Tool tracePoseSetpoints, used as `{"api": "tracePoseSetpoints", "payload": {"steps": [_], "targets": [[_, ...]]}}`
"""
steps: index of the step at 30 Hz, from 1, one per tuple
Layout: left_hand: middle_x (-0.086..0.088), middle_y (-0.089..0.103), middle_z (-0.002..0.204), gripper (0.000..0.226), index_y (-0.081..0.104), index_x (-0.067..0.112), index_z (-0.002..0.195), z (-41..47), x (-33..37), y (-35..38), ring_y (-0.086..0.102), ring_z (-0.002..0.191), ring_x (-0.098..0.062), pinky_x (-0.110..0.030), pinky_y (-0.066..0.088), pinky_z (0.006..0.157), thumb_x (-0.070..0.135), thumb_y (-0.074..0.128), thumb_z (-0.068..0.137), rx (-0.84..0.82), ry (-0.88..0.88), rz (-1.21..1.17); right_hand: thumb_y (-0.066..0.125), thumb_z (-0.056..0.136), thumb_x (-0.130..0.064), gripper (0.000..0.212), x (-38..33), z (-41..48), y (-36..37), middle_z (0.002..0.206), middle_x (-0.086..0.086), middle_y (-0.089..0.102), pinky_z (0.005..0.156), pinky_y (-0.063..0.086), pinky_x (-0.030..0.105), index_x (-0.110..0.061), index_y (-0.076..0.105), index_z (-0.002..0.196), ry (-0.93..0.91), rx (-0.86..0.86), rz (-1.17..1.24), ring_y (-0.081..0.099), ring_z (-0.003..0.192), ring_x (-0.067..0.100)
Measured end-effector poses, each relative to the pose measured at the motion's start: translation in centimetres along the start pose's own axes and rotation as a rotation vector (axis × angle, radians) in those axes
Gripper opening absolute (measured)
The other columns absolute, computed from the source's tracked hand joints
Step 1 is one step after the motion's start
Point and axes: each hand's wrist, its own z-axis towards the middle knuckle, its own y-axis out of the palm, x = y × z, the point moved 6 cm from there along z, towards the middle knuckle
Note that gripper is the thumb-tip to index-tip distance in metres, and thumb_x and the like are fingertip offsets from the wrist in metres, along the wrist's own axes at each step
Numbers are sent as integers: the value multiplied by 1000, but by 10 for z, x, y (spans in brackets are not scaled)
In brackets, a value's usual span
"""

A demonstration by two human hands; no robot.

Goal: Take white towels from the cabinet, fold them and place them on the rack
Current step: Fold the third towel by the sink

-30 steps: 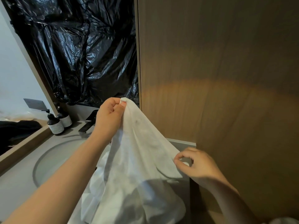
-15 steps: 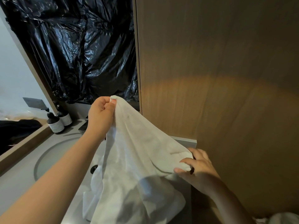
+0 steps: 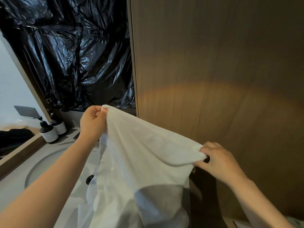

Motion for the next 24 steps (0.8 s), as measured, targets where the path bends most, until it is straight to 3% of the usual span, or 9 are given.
{"api": "tracePoseSetpoints", "payload": {"steps": [2,5,10,13,16,18,20,24], "targets": [[6,63,84,22,64,19,97,2,-1,1,58,84,-18,-33,43,73,33,47,98,8,-17,2,64,86,-46,18,-6,2,-14,101,-18,50,71,39,20,-31,65,96,-58,80,-29,48,98,6],[1,65,86,23,64,19,97,3,-3,1,60,88,-23,-40,49,80,33,46,98,9,-31,11,69,88,-32,23,-14,-1,-24,113,-20,53,81,42,16,-31,64,110,-83,196,45,52,102,0],[-4,67,91,28,65,15,103,4,-8,-1,60,88,-24,-40,48,79,35,46,99,10,-38,23,61,93,-30,24,-23,-14,-18,112,-24,59,71,47,9,-45,50,108,-94,149,211,60,96,-2],[1,63,81,27,66,15,99,6,-10,-4,56,81,-19,-34,41,73,34,46,99,17,-40,30,59,93,-31,21,-25,-19,-21,125,-22,59,89,51,21,-41,62,112,-107,160,249,58,113,1],[6,61,79,23,64,19,94,8,-14,-5,55,80,-17,-34,40,75,33,46,99,30,-51,26,68,88,-19,19,-31,-21,-32,122,-23,62,102,43,27,-33,75,98,-129,248,369,50,123,0],[10,58,76,20,62,23,88,9,-17,-5,52,75,-12,-32,38,74,32,47,99,55,-64,35,73,84,-11,23,-34,-22,-37,108,-26,66,98,40,19,-33,76,87,-95,253,501,51,118,-4],[11,55,73,25,57,27,76,9,-19,-6,49,70,-10,-31,37,70,30,47,99,76,-72,51,73,83,-12,23,-40,-23,-41,96,-24,66,84,43,10,-35,72,80,-66,178,586,56,107,-5],[10,55,75,20,58,25,85,11,-25,-8,49,71,-11,-34,36,75,31,45,99,88,-95,62,66,85,-18,14,-53,-28,-50,79,-10,65,67,49,26,-29,65,76,-165,106,627,63,83,12]]}}
